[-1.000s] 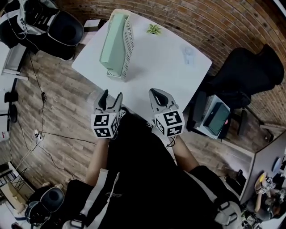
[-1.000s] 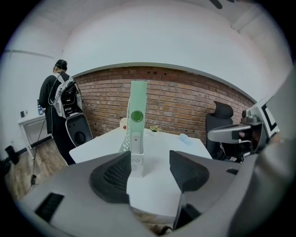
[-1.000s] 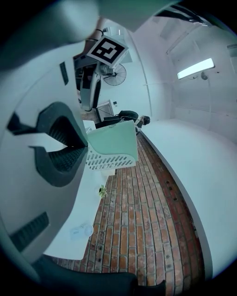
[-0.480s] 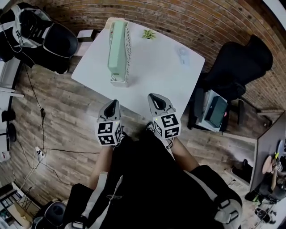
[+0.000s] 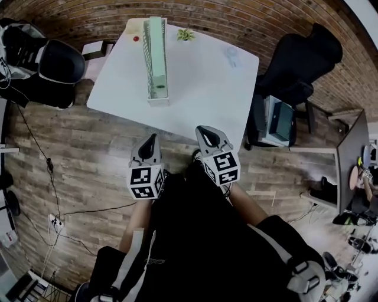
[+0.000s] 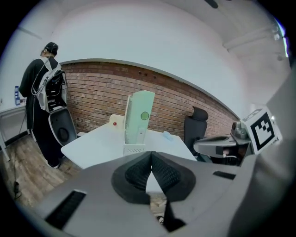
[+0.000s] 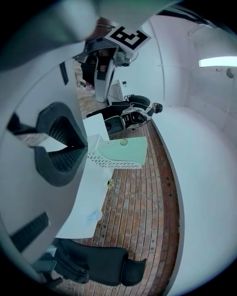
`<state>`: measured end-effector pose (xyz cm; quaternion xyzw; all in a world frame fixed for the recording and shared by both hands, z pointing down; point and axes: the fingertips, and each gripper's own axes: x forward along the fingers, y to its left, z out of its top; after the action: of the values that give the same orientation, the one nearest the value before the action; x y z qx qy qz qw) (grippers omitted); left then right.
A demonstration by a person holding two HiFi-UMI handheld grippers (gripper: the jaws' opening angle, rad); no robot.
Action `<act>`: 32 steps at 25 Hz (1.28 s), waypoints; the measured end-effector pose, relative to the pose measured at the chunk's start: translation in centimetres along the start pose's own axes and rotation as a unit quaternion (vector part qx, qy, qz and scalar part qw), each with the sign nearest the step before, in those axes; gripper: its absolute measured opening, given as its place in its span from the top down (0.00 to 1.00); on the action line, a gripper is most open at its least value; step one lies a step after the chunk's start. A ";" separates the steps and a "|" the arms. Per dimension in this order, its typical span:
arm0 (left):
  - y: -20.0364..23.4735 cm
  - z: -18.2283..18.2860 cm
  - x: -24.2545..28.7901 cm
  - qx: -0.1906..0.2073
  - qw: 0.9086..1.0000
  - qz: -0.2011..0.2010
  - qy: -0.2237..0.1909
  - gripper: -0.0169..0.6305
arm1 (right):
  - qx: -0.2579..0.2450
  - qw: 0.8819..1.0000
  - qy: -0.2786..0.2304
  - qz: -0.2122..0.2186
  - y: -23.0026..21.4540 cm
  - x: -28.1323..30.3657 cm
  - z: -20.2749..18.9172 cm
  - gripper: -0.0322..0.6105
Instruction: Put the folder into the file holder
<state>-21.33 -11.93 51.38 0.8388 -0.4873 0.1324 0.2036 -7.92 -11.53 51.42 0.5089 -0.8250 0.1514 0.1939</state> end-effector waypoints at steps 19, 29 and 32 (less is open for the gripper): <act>1.0 13.9 -6.8 0.055 0.984 0.004 -0.170 0.94 | -0.057 0.989 -0.133 -0.027 4.5 -1.4 13.4 0.94; -1.2 20.9 -9.7 0.082 0.965 0.036 -0.247 0.94 | -0.070 0.976 -0.204 -0.028 2.9 -5.2 19.2 0.94; -1.7 21.0 -9.5 0.088 0.963 0.044 -0.250 0.94 | -0.070 0.974 -0.212 -0.031 2.3 -5.7 19.5 0.94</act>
<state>-24.04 -13.78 28.51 0.8376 -0.5453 -0.0308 -0.0052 -10.85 -14.76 31.46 0.5400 -0.8396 -0.0244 0.0541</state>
